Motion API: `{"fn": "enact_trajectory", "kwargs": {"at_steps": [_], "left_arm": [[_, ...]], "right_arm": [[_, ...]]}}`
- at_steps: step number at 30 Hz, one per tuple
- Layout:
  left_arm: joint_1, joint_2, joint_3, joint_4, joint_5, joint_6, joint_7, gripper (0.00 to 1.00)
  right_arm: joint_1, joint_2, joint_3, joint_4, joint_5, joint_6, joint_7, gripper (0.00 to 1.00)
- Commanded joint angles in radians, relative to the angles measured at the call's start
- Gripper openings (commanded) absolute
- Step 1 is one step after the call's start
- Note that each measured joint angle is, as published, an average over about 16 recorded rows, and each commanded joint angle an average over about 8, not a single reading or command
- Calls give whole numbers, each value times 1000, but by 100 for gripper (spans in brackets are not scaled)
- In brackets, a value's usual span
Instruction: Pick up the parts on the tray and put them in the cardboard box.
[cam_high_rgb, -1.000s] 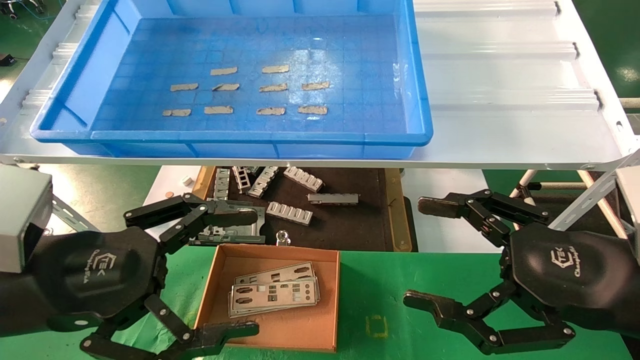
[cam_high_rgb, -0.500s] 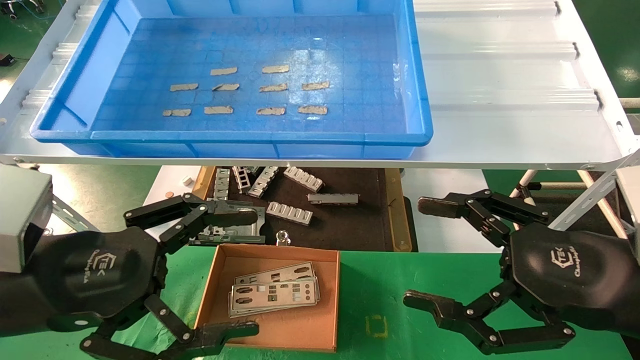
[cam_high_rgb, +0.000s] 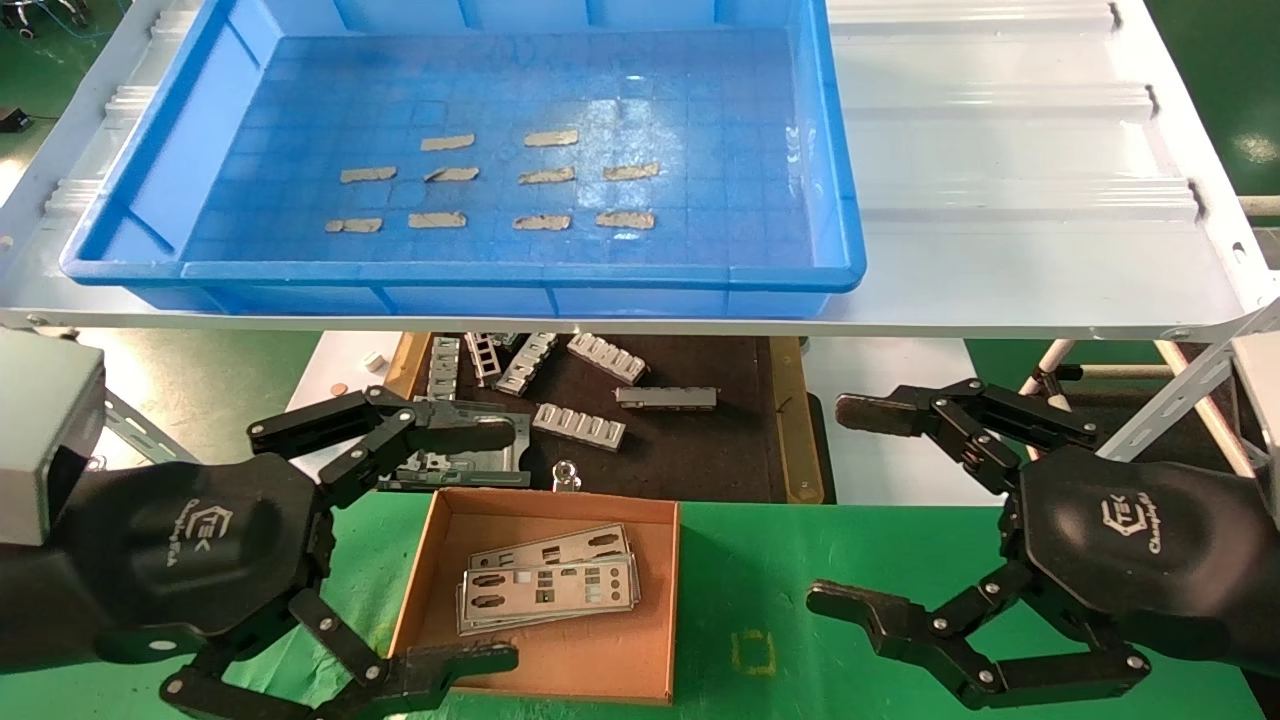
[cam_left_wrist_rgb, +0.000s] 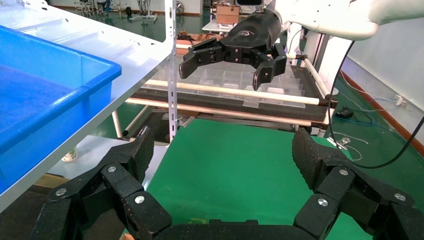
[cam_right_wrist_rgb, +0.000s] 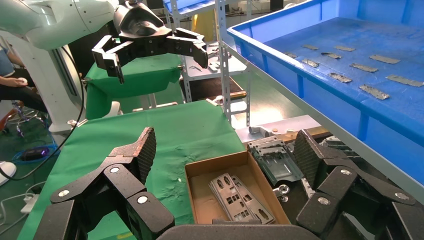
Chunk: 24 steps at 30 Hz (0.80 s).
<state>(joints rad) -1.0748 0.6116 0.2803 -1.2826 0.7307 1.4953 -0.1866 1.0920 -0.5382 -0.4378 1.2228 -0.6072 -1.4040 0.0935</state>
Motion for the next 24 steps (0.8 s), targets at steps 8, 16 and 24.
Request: {"fn": "enact_trajectory", "kwargs": {"at_steps": [8, 16, 24], "left_arm": [[0, 0, 0, 0, 0, 0, 0, 100], [0, 0, 0, 0, 0, 0, 0, 100], [0, 0, 0, 0, 0, 0, 0, 100]], "right_arm": [[0, 0, 0, 0, 0, 0, 0, 100], [0, 0, 0, 0, 0, 0, 0, 100], [0, 0, 0, 0, 0, 0, 0, 100]]}}
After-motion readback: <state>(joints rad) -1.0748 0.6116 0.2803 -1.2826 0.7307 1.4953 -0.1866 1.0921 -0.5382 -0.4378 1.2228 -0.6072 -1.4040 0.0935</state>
